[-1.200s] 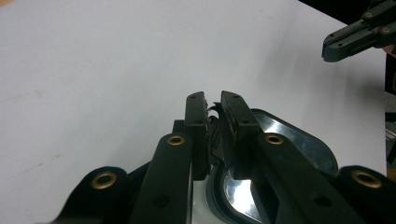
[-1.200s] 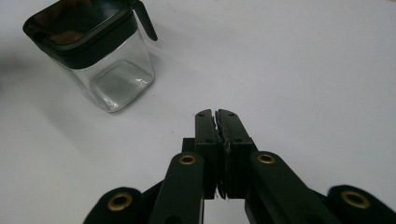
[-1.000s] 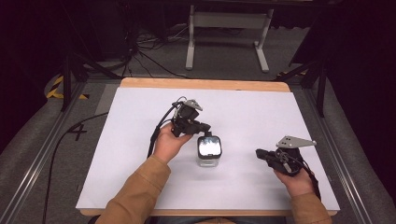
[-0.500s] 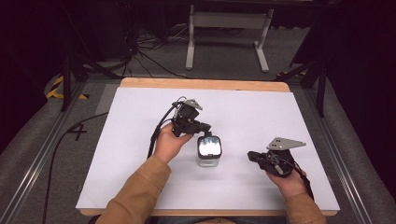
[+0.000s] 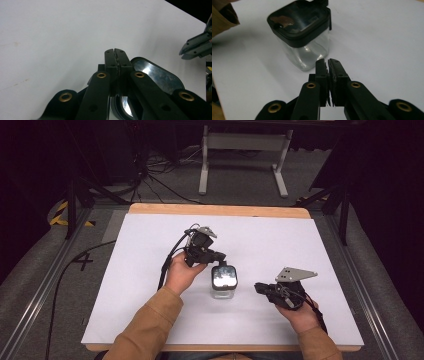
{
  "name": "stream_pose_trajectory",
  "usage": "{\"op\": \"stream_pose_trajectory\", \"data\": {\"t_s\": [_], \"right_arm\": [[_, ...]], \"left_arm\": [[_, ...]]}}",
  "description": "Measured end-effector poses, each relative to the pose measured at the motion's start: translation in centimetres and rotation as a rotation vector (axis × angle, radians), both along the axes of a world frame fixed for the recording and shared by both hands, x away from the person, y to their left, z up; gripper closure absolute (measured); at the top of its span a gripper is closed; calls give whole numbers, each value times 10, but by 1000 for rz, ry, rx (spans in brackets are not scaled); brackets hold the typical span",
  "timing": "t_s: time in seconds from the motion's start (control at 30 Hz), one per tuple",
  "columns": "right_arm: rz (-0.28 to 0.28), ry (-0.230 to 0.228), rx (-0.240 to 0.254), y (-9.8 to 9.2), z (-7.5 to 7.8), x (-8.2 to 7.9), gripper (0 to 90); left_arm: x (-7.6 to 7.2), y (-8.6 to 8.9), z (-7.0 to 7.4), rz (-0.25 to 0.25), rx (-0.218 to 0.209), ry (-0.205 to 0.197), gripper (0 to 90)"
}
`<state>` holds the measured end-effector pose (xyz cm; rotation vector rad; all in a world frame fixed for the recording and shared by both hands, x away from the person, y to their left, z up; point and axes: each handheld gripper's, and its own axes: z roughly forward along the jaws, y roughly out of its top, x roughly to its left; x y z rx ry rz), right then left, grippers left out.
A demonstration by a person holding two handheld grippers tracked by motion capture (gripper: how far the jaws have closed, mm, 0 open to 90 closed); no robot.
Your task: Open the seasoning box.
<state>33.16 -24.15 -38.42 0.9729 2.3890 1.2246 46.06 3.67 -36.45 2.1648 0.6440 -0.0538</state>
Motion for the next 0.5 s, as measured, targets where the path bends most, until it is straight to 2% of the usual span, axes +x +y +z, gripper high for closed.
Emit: {"op": "stream_pose_trajectory", "data": {"t_s": [0.27,0.5], "right_arm": [[75,12,17,23,1,1,869],[104,16,6,41,-5,1,886]], "left_arm": [[1,1,0,-1,2,2,897],[1,1,-1,3,-11,5,897]]}}
